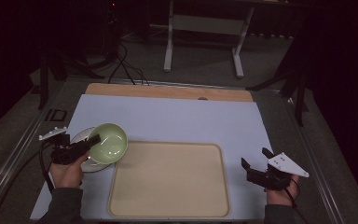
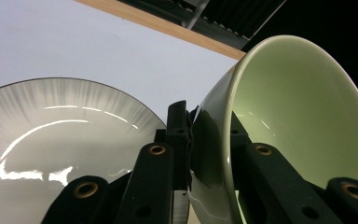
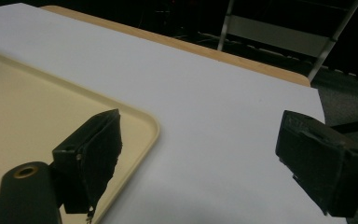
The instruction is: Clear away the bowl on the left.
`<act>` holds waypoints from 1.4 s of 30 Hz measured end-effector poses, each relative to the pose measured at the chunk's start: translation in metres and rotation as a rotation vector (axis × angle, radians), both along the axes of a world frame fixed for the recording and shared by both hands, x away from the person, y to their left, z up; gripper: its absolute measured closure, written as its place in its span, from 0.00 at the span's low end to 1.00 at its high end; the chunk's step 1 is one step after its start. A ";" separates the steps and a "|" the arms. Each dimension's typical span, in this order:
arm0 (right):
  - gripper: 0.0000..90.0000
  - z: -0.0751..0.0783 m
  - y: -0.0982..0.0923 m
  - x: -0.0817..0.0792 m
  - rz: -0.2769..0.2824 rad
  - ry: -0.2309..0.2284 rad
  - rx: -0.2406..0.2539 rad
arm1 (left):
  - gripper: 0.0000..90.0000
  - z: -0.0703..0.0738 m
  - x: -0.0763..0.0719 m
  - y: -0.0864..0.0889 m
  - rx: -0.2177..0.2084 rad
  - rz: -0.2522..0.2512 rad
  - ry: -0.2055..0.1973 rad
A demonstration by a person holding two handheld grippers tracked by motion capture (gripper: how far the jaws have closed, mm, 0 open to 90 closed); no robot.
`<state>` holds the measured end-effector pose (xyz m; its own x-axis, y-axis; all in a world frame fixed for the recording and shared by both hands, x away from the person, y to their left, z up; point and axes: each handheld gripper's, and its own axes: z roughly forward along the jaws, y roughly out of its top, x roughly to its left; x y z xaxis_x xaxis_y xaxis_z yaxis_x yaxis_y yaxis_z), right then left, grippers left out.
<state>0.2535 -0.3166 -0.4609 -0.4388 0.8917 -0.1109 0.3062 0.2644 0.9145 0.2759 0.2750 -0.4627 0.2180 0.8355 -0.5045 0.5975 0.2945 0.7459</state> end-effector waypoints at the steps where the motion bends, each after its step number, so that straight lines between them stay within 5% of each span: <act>1: 0.16 0.000 0.000 0.000 0.000 -0.001 0.000 | 0.89 0.000 0.000 -0.001 0.001 -0.002 -0.001; 42: 0.16 0.000 -0.001 0.000 -0.003 -0.006 0.001 | 0.89 0.001 0.002 -0.036 0.017 -0.080 -0.005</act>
